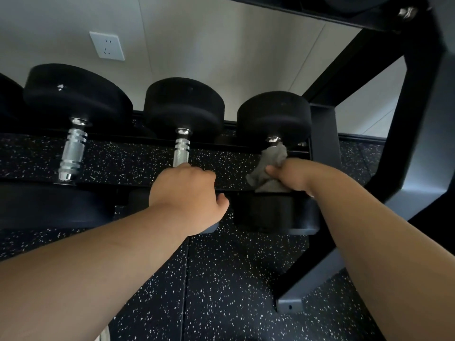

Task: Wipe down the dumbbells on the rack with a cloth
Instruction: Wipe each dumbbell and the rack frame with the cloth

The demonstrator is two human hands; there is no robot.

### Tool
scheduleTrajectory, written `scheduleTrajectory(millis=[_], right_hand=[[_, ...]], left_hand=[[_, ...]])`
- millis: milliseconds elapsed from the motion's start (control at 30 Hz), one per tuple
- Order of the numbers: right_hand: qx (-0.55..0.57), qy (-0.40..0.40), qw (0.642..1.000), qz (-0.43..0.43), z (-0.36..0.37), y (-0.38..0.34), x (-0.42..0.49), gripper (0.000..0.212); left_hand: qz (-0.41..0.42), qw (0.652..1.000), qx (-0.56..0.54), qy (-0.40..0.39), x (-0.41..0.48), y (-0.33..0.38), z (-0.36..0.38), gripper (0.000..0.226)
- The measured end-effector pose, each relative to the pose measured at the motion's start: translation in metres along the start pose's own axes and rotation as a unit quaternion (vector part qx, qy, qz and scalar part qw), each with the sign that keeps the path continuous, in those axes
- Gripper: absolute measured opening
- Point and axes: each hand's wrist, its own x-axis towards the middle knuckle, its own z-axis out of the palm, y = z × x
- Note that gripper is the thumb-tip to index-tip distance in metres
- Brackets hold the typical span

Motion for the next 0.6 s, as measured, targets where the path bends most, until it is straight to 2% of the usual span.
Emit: scheduleTrajectory(millis=[133, 267, 367, 467, 533, 600], right_hand=[[0.103, 0.124, 0.987, -0.001, -0.012, -0.019, 0.001, 0.052], [0.107, 0.128, 0.986, 0.013, -0.019, -0.036, 0.003, 0.046], [0.039, 0.111, 0.993, -0.024, -0.007, -0.022, -0.001, 0.052], [-0.018, 0.02, 0.999, -0.031, 0.0, -0.004, -0.005, 0.054], [-0.002, -0.048, 0.997, -0.063, -0.004, 0.006, -0.011, 0.058], [0.041, -0.073, 0.993, -0.086, -0.006, 0.015, -0.007, 0.063]], left_hand=[[-0.001, 1.0, 0.001, -0.01, 0.0, 0.0, -0.003, 0.038], [-0.008, 1.0, -0.004, -0.007, -0.001, 0.001, -0.004, 0.037], [-0.011, 1.0, -0.007, 0.0, -0.001, 0.002, -0.004, 0.036], [-0.014, 1.0, -0.016, 0.001, -0.001, 0.001, -0.003, 0.036], [-0.014, 1.0, -0.018, 0.001, -0.001, 0.001, -0.003, 0.036], [-0.011, 1.0, -0.012, 0.0, 0.0, 0.001, -0.003, 0.036]])
